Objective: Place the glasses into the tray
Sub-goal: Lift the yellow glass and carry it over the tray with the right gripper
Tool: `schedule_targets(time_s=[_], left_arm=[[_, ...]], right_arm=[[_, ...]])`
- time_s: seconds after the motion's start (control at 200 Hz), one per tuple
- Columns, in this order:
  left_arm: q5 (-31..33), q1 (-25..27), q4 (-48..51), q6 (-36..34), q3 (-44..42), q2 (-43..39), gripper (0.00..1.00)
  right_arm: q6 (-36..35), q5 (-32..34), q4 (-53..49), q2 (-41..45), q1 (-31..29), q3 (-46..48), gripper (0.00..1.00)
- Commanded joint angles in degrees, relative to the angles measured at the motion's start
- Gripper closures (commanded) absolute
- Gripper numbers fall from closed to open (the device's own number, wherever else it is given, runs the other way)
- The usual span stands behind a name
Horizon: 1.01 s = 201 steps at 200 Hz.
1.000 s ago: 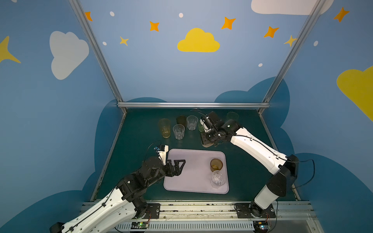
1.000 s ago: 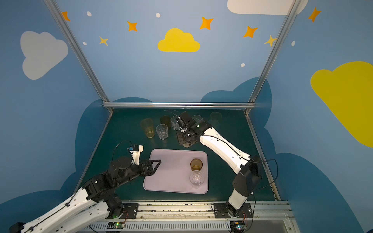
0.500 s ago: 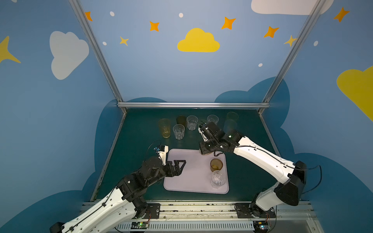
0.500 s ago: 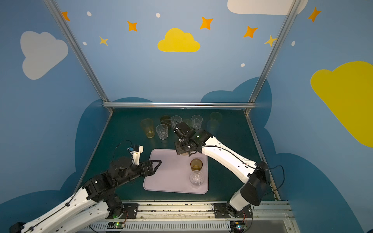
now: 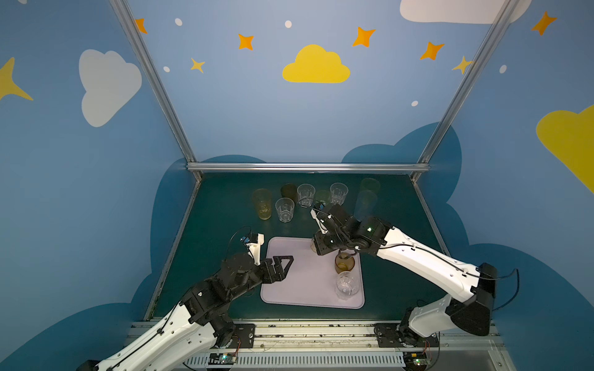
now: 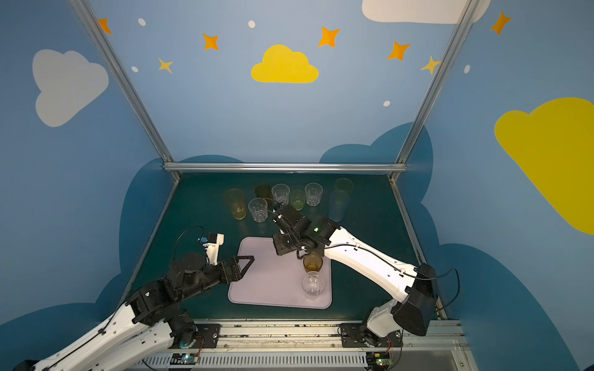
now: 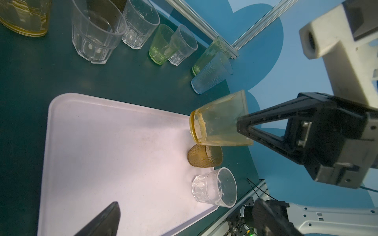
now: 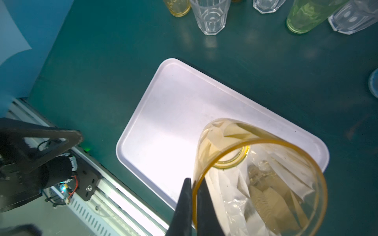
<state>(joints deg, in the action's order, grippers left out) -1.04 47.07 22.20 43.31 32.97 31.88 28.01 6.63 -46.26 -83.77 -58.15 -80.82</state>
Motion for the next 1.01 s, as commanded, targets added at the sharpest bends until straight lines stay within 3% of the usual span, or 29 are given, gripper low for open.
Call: schedule_targets(time_s=[0.0,1.001], left_arm=[[0.2,-0.1,1.0,0.2,-0.5,-0.6,0.0],[0.2,-0.1,2.5,0.6,-0.9,-0.9,0.0]], right_arm=[[1.6,0.7,3.5,3.0,-1.0,1.9,1.0],[7.1,1.4,1.6,-2.1,-9.9,4.4,1.0]])
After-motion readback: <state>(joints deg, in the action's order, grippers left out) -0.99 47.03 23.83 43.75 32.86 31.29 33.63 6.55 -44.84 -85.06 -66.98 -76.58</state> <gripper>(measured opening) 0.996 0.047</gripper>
